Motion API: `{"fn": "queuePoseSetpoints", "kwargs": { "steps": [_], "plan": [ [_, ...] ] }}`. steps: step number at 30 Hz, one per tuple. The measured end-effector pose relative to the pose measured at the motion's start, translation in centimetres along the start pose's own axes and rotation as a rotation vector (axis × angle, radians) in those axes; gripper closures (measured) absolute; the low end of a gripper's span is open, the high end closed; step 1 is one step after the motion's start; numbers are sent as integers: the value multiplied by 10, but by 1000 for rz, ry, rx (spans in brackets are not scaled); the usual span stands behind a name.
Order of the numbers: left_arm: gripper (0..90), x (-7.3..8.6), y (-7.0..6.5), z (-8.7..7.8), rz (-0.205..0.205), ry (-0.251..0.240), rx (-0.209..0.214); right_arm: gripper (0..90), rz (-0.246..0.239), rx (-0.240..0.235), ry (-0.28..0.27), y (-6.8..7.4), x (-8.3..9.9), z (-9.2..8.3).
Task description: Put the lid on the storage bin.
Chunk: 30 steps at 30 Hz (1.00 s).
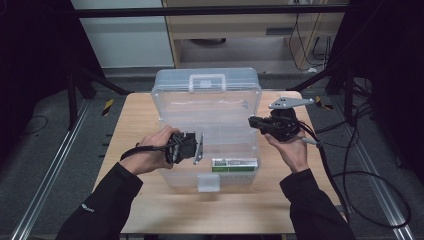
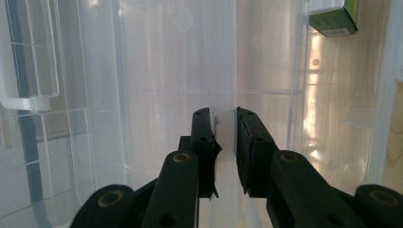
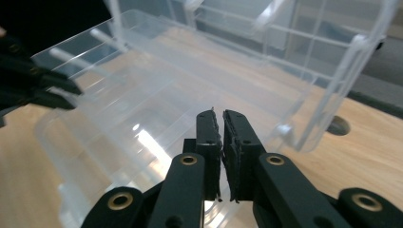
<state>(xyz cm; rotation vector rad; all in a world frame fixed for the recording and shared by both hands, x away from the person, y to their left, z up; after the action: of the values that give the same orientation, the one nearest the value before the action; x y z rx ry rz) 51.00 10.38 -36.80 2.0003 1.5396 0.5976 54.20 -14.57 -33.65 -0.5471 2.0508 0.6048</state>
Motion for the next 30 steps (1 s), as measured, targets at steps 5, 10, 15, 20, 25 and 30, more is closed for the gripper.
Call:
{"fn": "queuePoseSetpoints", "kwargs": {
  "steps": [5, 10, 15, 20, 25, 30],
  "plan": [
    [777, 0, -1, 0, 0, 0, 1, 879, 13, 17, -20, -7, -6, 3],
    [776, 0, -2, 0, -1, -11, -1, 897, 35, 37, -33, -14, -8, 10],
    [776, -1, -4, 0, 3, -11, 2, 900, 54, 48, -35, -18, -9, 16],
    [776, -1, -7, -1, 4, -1, 11, 900, 67, 61, -40, -24, -12, 15],
    [775, -2, -10, -1, -7, -2, 18, 900, 71, 66, -52, -26, -13, 13],
    [774, -2, -12, 0, -5, -9, 14, 900, 76, 70, -58, -27, -13, 11]
  ]
}}
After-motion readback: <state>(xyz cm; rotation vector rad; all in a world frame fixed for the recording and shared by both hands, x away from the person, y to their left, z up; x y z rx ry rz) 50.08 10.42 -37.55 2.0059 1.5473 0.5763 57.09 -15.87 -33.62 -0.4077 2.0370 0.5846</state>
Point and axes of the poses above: each handheld gripper's, and its own axes: z roughly forward along the jaws, x roughly out of its underside, y roughly to its left, the point moved 5 cm from there along z, roughly forward along the jaws, and after that the axes turned 9 degrees about z, right-handed, at the moved point
